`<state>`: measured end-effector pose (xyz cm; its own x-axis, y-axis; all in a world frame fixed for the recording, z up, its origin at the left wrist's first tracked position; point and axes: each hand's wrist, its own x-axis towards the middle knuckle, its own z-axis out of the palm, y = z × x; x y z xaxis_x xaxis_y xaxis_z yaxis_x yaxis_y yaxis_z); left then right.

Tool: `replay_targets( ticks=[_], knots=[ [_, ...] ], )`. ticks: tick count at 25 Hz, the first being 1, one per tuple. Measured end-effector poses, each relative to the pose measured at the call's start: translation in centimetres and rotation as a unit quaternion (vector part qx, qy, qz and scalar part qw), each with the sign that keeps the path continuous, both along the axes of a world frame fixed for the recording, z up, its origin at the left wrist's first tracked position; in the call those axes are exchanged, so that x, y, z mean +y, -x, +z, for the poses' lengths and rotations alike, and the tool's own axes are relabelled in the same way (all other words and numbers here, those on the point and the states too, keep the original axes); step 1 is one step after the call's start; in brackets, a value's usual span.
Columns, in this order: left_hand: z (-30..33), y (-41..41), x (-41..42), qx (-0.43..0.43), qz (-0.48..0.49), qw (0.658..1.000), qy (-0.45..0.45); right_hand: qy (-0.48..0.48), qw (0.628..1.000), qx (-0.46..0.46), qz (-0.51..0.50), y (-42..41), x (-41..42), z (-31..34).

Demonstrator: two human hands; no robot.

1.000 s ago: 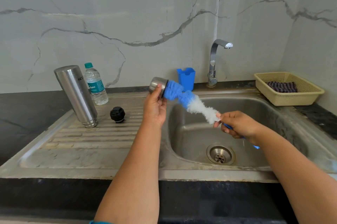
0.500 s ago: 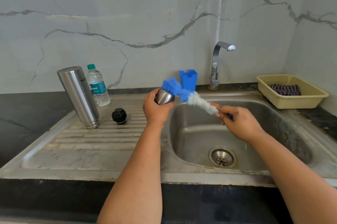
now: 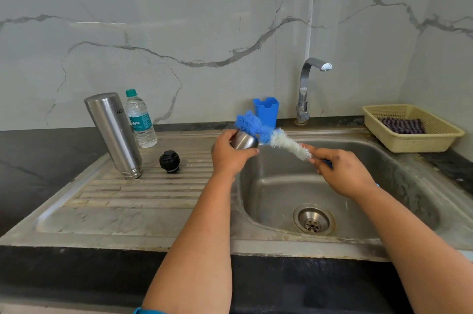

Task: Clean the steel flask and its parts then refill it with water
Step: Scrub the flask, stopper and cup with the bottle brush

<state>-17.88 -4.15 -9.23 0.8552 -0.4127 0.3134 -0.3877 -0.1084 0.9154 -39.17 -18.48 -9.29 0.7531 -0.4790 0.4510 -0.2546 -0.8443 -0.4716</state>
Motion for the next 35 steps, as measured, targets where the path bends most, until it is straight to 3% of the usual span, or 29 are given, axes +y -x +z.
replay_targets(
  ticks=[3,7,12,35],
  knots=[
    [-0.2,-1.0,0.2,0.039,0.016,0.999,-0.005,-0.045,0.999,-0.019,0.022,-0.7,0.5,-0.4],
    [-1.2,-4.9,3.2,0.124,0.032,0.991,-0.038,-0.07,0.996,-0.008,-0.054,-1.7,0.6,-1.4],
    [-2.3,-5.8,3.9,0.1,0.062,0.988,-0.105,-0.095,0.991,0.065,-0.073,-1.7,0.0,-2.1],
    [-2.5,-6.0,4.1,0.07,0.087,0.967,-0.229,-0.108,0.988,0.069,-0.086,-1.7,-0.3,-2.1]
  ],
)
